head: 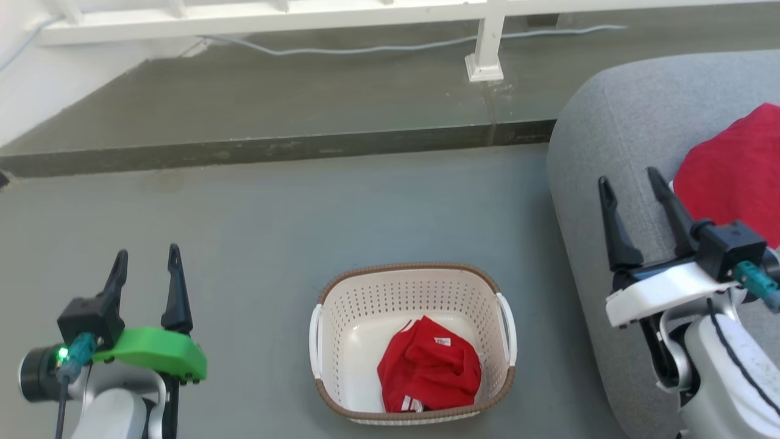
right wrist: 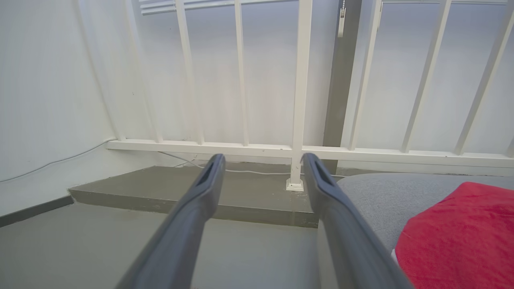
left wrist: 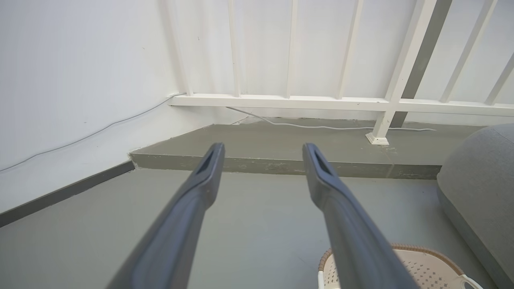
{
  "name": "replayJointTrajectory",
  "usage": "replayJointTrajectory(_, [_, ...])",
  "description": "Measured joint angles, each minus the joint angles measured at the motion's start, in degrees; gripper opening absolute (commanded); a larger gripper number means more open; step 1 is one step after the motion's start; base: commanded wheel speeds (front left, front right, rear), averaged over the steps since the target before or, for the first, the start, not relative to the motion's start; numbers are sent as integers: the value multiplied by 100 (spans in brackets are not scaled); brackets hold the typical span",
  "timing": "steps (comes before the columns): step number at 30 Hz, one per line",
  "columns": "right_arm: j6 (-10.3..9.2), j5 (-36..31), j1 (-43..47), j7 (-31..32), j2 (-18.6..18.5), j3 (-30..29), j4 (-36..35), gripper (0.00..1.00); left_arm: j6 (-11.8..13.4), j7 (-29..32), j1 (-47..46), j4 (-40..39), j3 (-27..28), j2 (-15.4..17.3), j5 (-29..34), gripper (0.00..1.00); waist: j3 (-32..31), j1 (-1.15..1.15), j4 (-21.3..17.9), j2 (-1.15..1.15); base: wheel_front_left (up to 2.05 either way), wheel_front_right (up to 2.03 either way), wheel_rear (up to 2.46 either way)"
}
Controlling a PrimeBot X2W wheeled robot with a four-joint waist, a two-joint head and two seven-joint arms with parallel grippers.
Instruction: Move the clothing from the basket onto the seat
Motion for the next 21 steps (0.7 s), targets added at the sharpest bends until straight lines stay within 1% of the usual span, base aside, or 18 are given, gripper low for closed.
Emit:
replayJointTrajectory(2, [-4,-23,48,0,27,35,-31,100,0,0,97,-30,45,-26,34,100,-53,0,-2,0,0,0,0])
replayJointTrajectory(4, [-51,-31,96,0,43,54,-68,100,0,0,226,-80,108,-60,42,100,-102,0,-16,0,0,0,0])
replayJointTrajectory(9, [-66,-67,269,0,44,14,-122,100,0,0,461,-198,200,-154,92,100,-218,0,-52,0,0,0,0])
replayJointTrajectory(11, [-146,-69,332,0,44,-47,-159,100,0,0,528,-244,230,-175,122,100,-258,0,-63,0,0,0,0])
replayJointTrajectory(18, [-177,-69,505,0,81,-121,-266,100,0,-1,737,-474,335,-215,196,100,-293,0,-88,0,0,0,0])
replayJointTrajectory(21, [-190,-69,537,0,90,-120,-314,100,0,-1,792,-559,331,-225,348,100,-297,0,-97,0,0,0,0])
